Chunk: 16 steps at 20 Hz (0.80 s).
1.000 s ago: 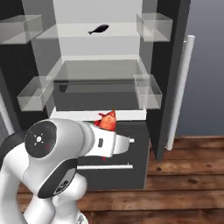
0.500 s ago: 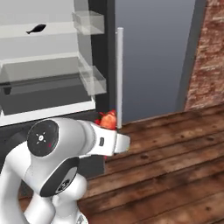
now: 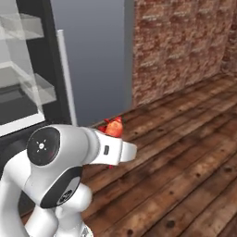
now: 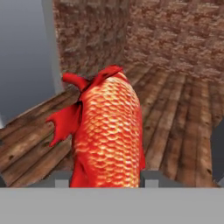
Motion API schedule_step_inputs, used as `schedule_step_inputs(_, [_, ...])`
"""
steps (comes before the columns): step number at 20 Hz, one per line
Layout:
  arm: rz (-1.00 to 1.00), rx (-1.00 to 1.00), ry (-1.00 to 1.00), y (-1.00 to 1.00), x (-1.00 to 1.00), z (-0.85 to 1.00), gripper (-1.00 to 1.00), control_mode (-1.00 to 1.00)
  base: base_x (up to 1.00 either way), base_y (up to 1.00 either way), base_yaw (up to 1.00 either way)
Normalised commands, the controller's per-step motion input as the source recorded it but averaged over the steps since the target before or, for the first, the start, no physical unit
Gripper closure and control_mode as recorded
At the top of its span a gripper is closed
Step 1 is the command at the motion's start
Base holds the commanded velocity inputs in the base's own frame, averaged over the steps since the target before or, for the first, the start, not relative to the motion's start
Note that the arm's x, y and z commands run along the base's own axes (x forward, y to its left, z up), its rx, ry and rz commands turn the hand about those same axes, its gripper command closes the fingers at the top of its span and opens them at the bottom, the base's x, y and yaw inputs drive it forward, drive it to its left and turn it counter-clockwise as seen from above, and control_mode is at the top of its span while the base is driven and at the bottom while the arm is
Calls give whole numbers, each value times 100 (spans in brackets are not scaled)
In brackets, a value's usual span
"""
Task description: Gather the carrot and eggplant from the fridge and place them on a tray on the dining counter. Then gather the fishs from the fridge and place them on the other tray.
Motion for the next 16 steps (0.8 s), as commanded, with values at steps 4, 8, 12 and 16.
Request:
schedule_step_inputs(4, [0,0,0,0,0,0,100,100,54,-24,-49])
schedule_step_inputs(8, [0,0,0,0,0,0,100,100,45,-24,-48])
schedule_step_inputs(12, [0,0,0,0,0,0,100,100,48,-6,-48])
schedule_step_inputs(16, [0,0,0,0,0,0,100,100,74,-2,-37])
